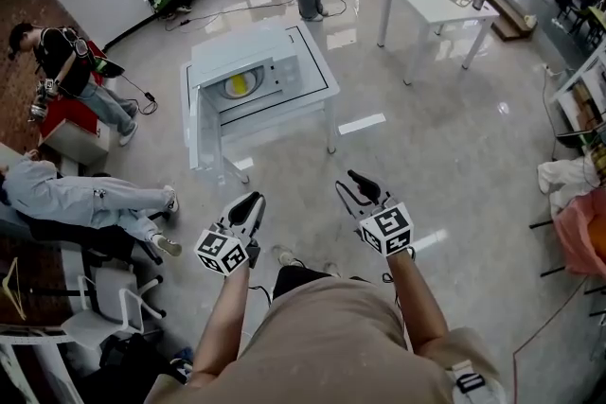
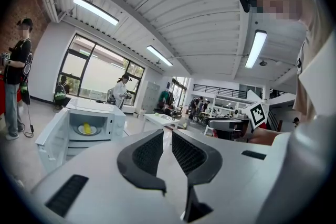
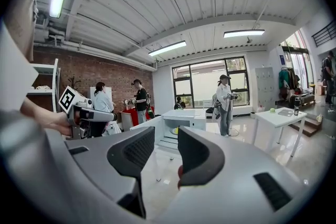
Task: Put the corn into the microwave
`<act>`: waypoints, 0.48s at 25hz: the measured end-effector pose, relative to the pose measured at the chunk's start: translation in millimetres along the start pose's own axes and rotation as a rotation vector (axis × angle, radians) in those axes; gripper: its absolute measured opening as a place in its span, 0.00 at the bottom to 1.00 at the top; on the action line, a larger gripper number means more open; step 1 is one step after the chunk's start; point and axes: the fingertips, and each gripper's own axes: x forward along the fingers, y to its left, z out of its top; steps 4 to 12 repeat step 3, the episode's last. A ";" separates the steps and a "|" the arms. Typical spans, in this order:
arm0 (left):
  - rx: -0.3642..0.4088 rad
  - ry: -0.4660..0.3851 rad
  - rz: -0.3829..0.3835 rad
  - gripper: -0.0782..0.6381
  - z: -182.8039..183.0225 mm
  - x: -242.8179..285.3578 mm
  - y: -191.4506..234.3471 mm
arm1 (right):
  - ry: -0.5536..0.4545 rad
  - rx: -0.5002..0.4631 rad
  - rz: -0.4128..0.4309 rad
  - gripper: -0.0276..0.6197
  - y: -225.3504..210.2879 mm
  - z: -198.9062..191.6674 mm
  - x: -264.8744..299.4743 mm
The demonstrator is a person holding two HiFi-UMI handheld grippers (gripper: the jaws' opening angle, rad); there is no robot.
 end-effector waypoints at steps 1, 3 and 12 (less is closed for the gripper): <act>-0.003 0.001 0.000 0.17 -0.7 -0.3 0.3 | 0.000 0.003 0.001 0.26 0.7 -0.9 0.8; -0.008 0.002 0.002 0.17 -2.3 -1.0 1.1 | 0.000 0.010 0.002 0.26 2.1 -3.0 2.3; -0.008 0.002 0.002 0.17 -2.3 -1.0 1.1 | 0.000 0.010 0.002 0.26 2.1 -3.0 2.3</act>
